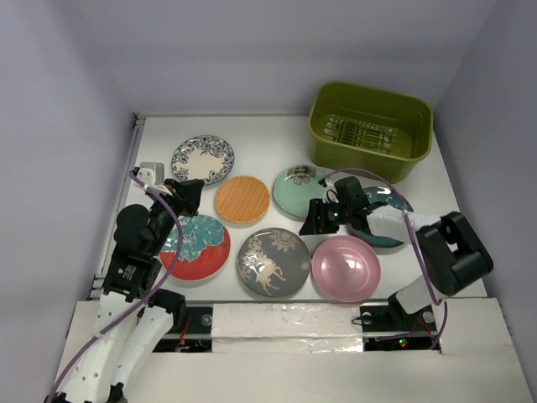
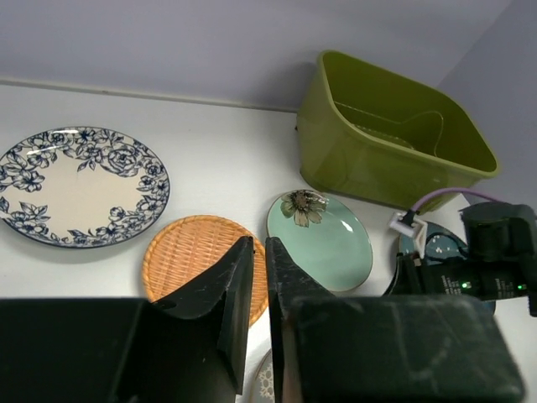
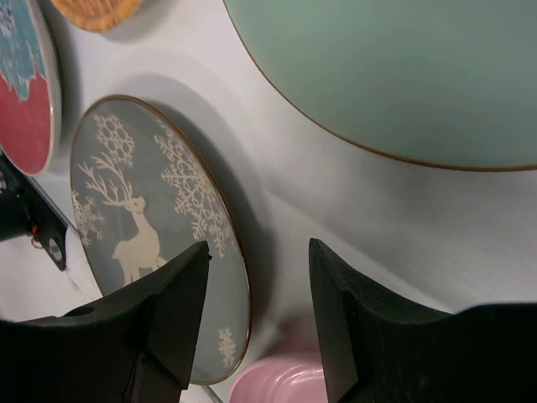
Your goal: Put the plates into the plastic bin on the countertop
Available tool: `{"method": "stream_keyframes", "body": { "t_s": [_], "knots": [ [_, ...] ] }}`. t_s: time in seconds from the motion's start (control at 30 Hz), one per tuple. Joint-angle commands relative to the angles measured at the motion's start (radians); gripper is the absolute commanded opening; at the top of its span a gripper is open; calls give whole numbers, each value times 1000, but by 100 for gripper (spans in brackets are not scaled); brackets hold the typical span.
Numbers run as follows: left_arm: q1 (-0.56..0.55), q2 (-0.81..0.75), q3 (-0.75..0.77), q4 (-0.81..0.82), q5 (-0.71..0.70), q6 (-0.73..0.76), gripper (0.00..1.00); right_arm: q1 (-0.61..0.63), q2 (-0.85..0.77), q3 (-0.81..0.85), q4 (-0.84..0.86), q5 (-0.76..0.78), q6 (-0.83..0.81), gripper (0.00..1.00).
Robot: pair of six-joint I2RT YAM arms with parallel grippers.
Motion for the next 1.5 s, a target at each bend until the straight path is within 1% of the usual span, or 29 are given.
{"method": "stream_keyframes", "body": {
  "t_s": [0.0, 0.13, 0.17, 0.2, 0.33, 0.5, 0.53, 0.6, 0.63, 0.67, 0.73, 0.8, 0.9, 0.93, 0.97, 1.03, 1.07, 1.17, 1.23, 1.27, 1.3, 1.37, 1.4, 1.43, 1.47],
  "knots": [
    [-6, -9, 8, 25, -7, 15, 10, 5, 52, 40, 101, -91, -29, 57],
    [-6, -13, 9, 25, -7, 17, 15, 34, 92, 36, 120, -113, -20, 56],
    [-6, -17, 8, 28, -5, 15, 18, 34, 102, 31, 123, -116, -15, 56],
    [-6, -17, 8, 28, -2, 15, 19, 47, 112, 27, 146, -122, 8, 56],
    [-6, -29, 8, 25, -14, 17, 24, 71, 181, -3, 250, -189, 61, 49],
    [-6, -29, 11, 17, -28, 18, 28, 80, 224, -3, 293, -205, 83, 39],
    [-6, -33, 11, 17, -30, 18, 28, 80, 226, -1, 292, -197, 83, 33],
    [-6, -36, 11, 17, -30, 20, 29, 80, 231, -4, 299, -198, 91, 27],
    [-6, -40, 9, 19, -31, 20, 29, 80, 231, -10, 304, -208, 95, 18],
    [-6, -41, 9, 19, -33, 20, 29, 80, 228, -15, 308, -212, 98, 12],
    [-6, -44, 9, 19, -36, 22, 29, 80, 203, -27, 310, -224, 101, 0],
    [-6, -46, 9, 17, -40, 22, 29, 80, 162, -38, 316, -234, 118, 0],
    [-6, -49, 11, 16, -48, 25, 29, 80, 39, -36, 313, -254, 167, 0],
    [-6, -50, 11, 14, -53, 25, 29, 80, -34, -32, 318, -261, 184, 0],
    [-15, -53, 12, 11, -63, 25, 29, 80, -70, -26, 321, -267, 204, 0],
    [-16, -59, 12, 6, -74, 23, 29, 80, -136, 13, 316, -287, 256, 0],
    [-16, -61, 12, 3, -80, 23, 29, 80, -195, 29, 310, -291, 268, 0],
    [-16, -70, 14, 0, -88, 22, 29, 46, -295, 92, 305, -295, 327, 0],
    [-25, -73, 14, -3, -95, 18, 29, -21, -334, 132, 345, -284, 390, 0],
    [-25, -73, 14, -6, -129, 18, 29, -53, -345, 149, 360, -278, 410, 0],
    [-25, -73, 15, -7, -135, 17, 29, -130, -358, 169, 379, -271, 436, 0],
    [-34, -72, 15, -7, -140, 15, 30, -216, -355, 250, 384, -232, 451, 0],
    [-34, -72, 15, -7, -139, 15, 31, -259, -333, 279, 402, -217, 474, 0],
    [-34, -72, 14, -7, -139, 15, 31, -341, -313, 333, 417, -196, 489, 0],
    [-34, -73, 12, -6, -135, 15, 32, -382, -291, 362, 420, -179, 502, 0]
  ]
}}
